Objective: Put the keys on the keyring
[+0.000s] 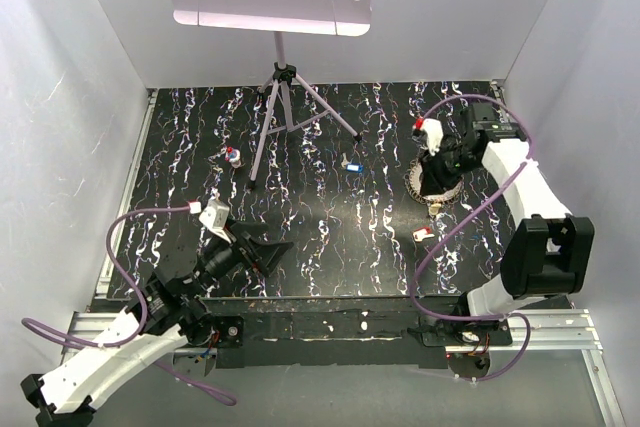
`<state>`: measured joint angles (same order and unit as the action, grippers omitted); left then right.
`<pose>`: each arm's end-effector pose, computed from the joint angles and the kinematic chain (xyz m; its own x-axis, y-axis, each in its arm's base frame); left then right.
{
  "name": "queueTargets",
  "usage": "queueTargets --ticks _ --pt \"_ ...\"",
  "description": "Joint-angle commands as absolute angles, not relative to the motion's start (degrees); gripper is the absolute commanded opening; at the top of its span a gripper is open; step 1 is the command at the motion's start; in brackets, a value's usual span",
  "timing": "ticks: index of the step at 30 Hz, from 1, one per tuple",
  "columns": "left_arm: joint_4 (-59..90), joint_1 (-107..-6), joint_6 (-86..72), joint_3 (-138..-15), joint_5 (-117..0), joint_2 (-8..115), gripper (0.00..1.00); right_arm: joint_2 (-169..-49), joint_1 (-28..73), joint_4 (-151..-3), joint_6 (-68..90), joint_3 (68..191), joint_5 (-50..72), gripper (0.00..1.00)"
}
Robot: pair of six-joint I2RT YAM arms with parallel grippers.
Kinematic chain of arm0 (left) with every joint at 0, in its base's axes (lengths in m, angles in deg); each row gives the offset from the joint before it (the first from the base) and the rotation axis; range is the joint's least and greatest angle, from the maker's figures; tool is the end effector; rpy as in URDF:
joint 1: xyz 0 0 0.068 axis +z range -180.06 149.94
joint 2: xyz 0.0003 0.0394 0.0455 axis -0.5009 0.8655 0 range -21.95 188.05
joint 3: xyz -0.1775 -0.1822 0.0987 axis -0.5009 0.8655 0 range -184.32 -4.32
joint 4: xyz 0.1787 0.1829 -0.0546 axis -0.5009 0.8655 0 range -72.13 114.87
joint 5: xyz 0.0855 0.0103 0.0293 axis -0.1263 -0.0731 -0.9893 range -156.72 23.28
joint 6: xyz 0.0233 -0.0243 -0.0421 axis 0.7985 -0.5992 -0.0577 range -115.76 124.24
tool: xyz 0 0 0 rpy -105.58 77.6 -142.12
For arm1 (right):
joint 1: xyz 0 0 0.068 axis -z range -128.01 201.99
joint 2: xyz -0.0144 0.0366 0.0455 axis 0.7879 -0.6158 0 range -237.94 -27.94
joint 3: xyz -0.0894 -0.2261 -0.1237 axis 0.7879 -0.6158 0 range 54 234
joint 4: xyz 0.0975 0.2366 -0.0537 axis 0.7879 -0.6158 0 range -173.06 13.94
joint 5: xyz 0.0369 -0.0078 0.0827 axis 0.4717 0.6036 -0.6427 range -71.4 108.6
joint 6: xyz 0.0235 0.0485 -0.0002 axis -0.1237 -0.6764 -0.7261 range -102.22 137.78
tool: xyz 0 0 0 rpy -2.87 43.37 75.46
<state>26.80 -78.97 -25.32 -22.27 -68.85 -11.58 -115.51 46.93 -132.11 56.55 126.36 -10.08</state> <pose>0.0699 -0.0781 0.2504 -0.3729 -0.3225 -0.8700 0.6263 0.6043 -0.4925 0.2920 0.0431 0.2712 -0.5909 -0.6037 -0.5351 -0.7707 0.6185 0.1532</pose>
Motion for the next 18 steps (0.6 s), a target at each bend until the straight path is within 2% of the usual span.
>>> queueTargets --ticks 1,3,7,10,14,18 --pt "30.34 -78.75 -24.50 -28.99 -68.83 -6.41 0.98 -111.45 50.58 -133.72 53.74 131.78 -19.97 0.32" --pt "33.07 -78.75 -24.15 -32.25 -69.01 -2.90 0.98 -110.22 51.38 -131.71 51.46 132.48 -22.25 0.34" --pt "39.21 -77.18 -23.63 -39.37 -68.49 6.24 0.98 -110.20 56.82 -128.88 47.41 133.36 -27.53 0.45" --pt "43.70 -72.09 -22.05 -44.64 -61.30 12.57 0.98 -114.32 60.16 -131.51 45.91 136.34 -29.82 0.45" --pt "49.14 -60.41 -16.88 -49.31 -48.55 20.66 0.98 -121.36 64.03 -133.54 41.27 139.86 -29.13 0.44" --pt "55.39 -58.10 -8.43 -52.74 -49.22 25.59 0.98 -125.23 66.32 -127.84 32.13 140.74 -21.23 0.43"
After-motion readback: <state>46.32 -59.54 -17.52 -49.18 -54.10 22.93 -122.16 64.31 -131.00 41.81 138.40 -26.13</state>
